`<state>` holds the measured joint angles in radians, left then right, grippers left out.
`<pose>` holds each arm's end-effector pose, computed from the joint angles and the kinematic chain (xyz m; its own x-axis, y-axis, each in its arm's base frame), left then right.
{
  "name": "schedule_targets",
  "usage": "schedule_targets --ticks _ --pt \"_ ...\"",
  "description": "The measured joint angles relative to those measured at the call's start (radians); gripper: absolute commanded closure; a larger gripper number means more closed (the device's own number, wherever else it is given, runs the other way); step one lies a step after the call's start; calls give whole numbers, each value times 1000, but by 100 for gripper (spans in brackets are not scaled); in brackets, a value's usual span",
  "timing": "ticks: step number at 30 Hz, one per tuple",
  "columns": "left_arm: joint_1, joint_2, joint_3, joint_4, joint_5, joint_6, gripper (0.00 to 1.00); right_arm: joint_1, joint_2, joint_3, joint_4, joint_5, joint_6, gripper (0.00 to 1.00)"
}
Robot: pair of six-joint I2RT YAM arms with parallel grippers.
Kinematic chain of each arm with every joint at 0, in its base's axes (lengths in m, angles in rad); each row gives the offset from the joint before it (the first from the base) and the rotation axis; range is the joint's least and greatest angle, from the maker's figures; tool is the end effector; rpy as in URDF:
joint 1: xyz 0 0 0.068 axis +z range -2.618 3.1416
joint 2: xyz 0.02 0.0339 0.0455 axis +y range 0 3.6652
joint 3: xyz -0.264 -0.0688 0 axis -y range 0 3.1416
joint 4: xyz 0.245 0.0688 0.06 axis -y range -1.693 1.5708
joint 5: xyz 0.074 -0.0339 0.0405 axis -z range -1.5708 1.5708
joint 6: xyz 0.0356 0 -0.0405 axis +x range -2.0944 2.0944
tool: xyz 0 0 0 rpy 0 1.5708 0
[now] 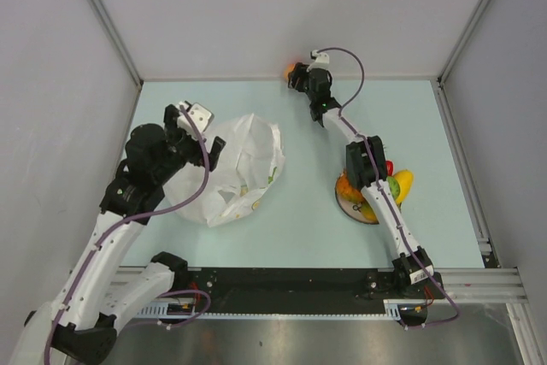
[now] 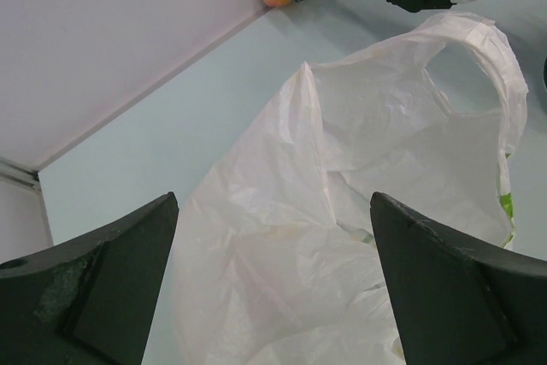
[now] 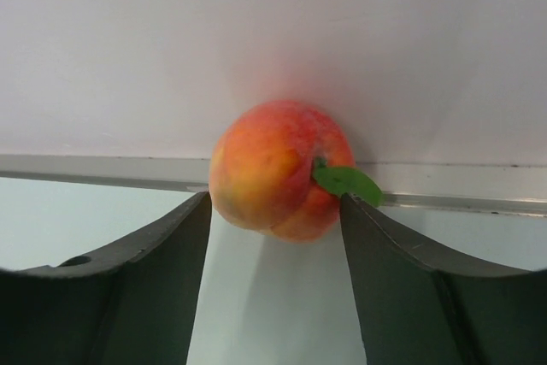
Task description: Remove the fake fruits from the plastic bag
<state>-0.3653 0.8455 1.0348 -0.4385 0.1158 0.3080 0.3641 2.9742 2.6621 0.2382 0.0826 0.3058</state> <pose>0.1668 -0.0682 0.3891 -0.0802 0.3531 -0.9321 0.5076 0.8193 0.2666 0.6001 0.2255 0.1313 -0.1495 0.2641 -0.9528 -0.2443 0.9239 0.2944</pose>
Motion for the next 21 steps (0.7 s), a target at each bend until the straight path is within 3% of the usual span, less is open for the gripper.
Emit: schedule_targets --ticks 16,21 --pt "24 -60 -55 2 -34 60 0 3 17 65 34 -72 -32 96" --pt "43 -58 -55 2 -26 56 0 3 18 66 27 -132 -34 100"
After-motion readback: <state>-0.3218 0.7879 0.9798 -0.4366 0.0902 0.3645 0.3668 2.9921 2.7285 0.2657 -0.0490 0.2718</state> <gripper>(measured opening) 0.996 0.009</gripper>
